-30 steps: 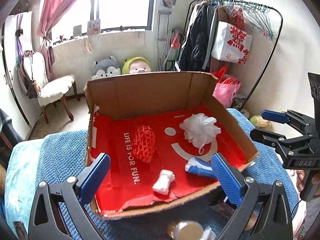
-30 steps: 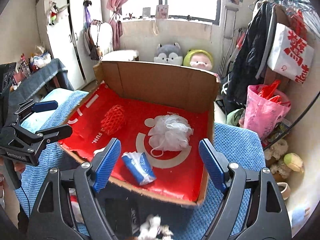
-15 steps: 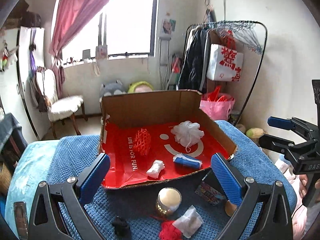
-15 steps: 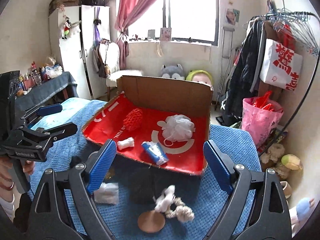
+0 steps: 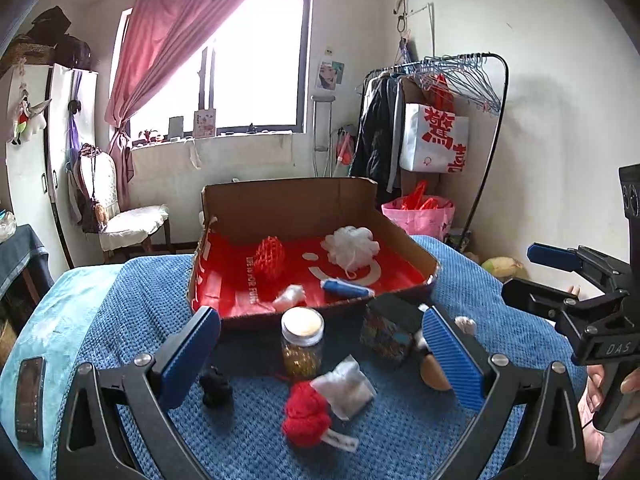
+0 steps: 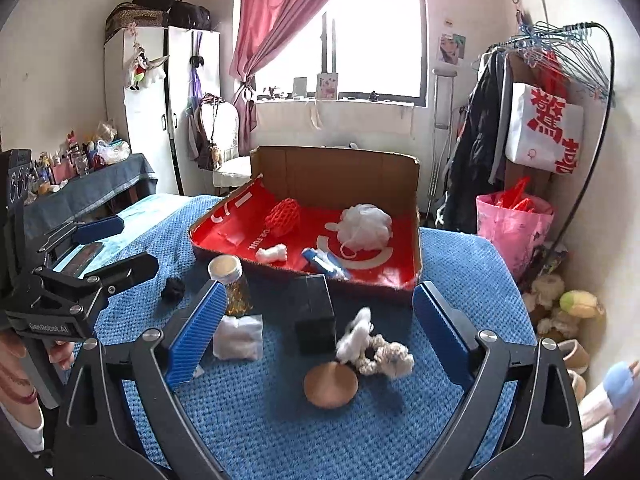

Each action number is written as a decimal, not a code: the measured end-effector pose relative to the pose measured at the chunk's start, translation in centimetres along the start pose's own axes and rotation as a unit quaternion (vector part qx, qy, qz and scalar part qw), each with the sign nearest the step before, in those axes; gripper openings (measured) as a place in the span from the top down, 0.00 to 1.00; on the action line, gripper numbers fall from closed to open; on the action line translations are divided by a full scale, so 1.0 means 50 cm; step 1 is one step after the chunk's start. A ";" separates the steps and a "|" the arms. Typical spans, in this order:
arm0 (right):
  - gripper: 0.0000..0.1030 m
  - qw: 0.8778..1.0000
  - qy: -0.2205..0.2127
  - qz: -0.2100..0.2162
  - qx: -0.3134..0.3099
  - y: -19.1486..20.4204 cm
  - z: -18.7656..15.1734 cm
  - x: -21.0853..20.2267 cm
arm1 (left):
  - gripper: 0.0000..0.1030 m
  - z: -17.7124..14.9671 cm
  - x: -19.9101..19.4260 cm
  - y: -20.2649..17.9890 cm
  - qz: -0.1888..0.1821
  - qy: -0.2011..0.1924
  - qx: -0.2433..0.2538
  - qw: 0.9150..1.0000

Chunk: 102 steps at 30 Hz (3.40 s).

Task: Organize soft objects
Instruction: 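Withdraw both open tools from the box toward the items on the blanket, then grasp the brown round pad with the right tool while the left tool grasps the red knitted ball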

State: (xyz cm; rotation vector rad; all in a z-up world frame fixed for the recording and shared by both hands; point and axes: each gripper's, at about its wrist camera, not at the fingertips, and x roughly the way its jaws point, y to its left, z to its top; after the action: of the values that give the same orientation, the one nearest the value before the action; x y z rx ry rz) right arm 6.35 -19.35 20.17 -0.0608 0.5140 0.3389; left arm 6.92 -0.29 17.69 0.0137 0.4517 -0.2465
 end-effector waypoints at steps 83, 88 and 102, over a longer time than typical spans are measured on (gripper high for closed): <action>0.28 0.982 0.185 -0.003 0.034 -0.028 -0.206 0.197 | 0.25 -0.180 0.174 0.047 -0.030 0.178 -0.016 0.983; 0.56 0.982 0.187 0.000 0.035 -0.031 -0.202 0.217 | 0.55 -0.191 0.208 0.051 -0.049 0.210 -0.029 0.976; 0.56 0.985 0.159 0.069 0.011 0.038 -0.201 0.156 | 0.58 -0.205 0.154 0.051 -0.065 0.200 -0.047 0.976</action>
State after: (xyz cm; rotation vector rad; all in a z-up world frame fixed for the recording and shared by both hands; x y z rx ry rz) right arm 7.34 -16.64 7.66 -0.0588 0.8415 0.4623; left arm 9.80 1.08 5.03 -0.0601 0.8674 -0.3527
